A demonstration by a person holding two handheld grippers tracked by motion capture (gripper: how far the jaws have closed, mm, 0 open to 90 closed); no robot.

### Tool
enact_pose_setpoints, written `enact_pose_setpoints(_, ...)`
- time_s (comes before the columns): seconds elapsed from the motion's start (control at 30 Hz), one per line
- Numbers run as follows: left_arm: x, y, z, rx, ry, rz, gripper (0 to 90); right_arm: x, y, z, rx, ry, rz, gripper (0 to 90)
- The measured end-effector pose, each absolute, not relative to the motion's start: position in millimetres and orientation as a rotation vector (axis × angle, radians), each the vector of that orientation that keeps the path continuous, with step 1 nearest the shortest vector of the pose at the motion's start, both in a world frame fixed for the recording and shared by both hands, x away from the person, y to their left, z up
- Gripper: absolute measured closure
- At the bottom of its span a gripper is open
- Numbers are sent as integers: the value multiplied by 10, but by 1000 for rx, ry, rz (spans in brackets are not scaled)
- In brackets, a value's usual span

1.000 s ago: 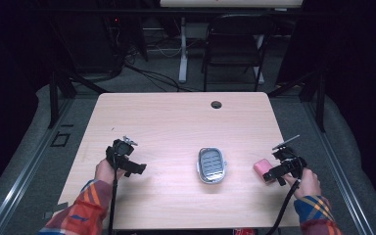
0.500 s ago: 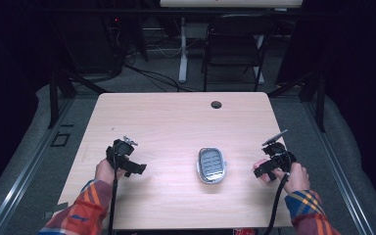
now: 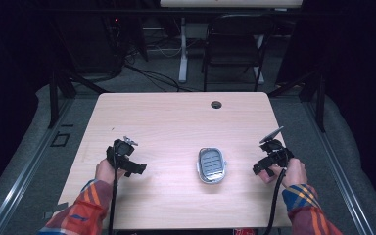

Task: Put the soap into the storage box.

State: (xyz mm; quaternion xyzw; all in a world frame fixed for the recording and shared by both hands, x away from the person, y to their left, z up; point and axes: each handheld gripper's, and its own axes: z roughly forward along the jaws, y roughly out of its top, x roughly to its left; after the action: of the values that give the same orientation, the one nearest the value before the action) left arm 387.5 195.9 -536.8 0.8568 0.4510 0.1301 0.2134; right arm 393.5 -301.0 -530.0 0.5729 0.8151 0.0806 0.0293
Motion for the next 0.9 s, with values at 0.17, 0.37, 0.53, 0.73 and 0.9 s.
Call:
enact_pose_setpoints(0.17, 3873, 1968, -5360, 2381, 1242, 363, 2, 3973, -3020, -5352, 1787, 2516, 238, 0)
enact_pose_setpoints(0.37, 3875, 1964, -5363, 2382, 1240, 361, 3, 4016, -3007, -5398, 1790, 2526, 196, 37)
enact_pose_setpoints(0.53, 3872, 1957, -5359, 2387, 1234, 363, 3, 4049, -3011, -5416, 1768, 2565, 147, 103)
enact_pose_setpoints(0.73, 3873, 1961, -5364, 2382, 1235, 360, 2, 4045, -3008, -5451, 1783, 2552, 152, 171)
enact_pose_setpoints(0.9, 3873, 1957, -5362, 2387, 1233, 359, 3, 4057, -3016, -5445, 1764, 2578, 103, 222)
